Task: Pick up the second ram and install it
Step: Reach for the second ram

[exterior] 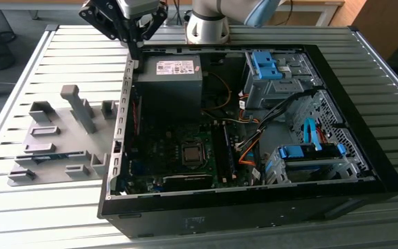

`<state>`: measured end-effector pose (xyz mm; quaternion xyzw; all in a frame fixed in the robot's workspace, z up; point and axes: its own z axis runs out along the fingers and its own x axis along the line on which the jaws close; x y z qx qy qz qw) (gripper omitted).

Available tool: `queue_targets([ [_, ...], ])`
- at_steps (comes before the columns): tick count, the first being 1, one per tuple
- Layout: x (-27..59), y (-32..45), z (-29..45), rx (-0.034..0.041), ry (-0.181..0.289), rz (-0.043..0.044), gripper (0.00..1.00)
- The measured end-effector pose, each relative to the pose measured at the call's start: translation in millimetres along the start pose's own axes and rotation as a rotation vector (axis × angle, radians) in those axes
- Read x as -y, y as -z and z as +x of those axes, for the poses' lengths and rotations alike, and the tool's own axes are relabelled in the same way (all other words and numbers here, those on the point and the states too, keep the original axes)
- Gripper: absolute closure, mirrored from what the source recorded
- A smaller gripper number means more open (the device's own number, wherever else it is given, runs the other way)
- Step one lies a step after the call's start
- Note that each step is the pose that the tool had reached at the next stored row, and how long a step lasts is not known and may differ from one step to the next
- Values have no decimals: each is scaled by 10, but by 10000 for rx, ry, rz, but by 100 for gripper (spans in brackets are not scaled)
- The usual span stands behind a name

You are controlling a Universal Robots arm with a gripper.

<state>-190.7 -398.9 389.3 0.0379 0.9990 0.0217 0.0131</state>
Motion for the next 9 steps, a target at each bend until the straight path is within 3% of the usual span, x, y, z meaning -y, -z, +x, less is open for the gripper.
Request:
queue_targets([
  [9, 3, 0, 37, 0, 0, -1, 90],
])
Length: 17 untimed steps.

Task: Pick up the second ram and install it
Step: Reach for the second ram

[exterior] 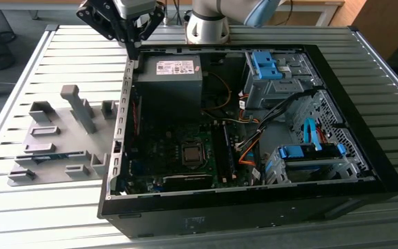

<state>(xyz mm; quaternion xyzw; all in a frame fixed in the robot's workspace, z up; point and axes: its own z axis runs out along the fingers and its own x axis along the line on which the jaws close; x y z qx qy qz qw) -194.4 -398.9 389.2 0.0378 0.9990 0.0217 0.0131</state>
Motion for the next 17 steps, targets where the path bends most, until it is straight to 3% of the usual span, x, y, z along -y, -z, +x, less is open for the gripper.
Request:
queue_targets([
  [17, 8, -5, 108, -1, -1, 1, 90],
])
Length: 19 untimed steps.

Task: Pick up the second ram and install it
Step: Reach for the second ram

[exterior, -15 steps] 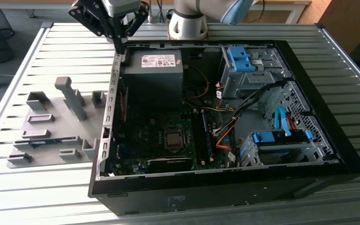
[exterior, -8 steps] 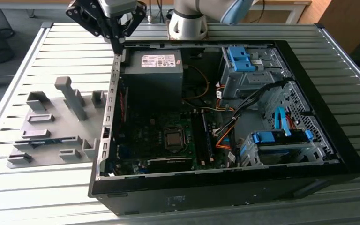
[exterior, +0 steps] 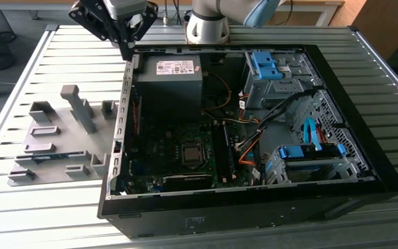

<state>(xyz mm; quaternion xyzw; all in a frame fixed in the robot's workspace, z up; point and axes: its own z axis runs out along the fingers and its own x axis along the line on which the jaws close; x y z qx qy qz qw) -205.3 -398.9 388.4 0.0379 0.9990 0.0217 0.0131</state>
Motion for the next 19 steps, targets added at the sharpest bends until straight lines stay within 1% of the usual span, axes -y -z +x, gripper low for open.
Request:
queue_targets([
  [19, 14, -9, 172, 1, 0, -1, 90],
])
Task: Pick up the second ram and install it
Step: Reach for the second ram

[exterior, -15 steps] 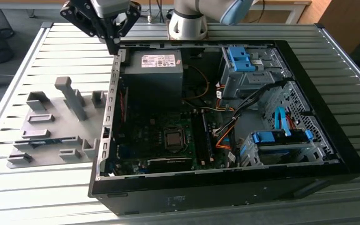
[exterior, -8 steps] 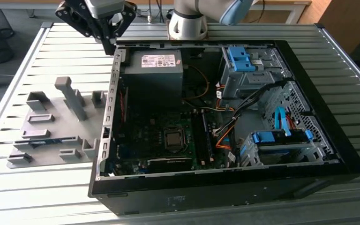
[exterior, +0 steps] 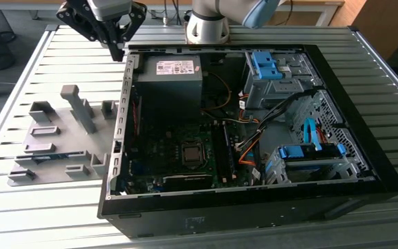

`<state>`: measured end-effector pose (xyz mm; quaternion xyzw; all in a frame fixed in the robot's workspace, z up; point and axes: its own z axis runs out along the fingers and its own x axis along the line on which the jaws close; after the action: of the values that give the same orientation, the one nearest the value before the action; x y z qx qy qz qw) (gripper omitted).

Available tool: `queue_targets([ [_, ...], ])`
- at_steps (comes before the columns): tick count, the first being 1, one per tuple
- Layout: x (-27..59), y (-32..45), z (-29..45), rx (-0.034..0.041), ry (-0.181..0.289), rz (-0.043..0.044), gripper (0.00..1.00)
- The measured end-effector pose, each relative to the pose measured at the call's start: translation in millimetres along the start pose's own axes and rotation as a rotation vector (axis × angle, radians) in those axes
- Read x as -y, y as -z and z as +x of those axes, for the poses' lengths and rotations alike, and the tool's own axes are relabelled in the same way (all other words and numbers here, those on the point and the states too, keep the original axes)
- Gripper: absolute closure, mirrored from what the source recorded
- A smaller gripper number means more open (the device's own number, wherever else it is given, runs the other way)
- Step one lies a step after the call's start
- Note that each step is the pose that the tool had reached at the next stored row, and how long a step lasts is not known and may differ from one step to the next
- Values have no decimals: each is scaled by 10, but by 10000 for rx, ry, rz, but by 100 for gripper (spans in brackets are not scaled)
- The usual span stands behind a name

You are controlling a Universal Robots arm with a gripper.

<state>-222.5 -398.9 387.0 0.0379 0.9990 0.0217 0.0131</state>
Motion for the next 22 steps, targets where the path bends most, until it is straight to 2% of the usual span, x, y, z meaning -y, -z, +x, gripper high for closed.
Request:
queue_targets([
  [22, 16, -14, 205, 0, 0, 0, 90],
])
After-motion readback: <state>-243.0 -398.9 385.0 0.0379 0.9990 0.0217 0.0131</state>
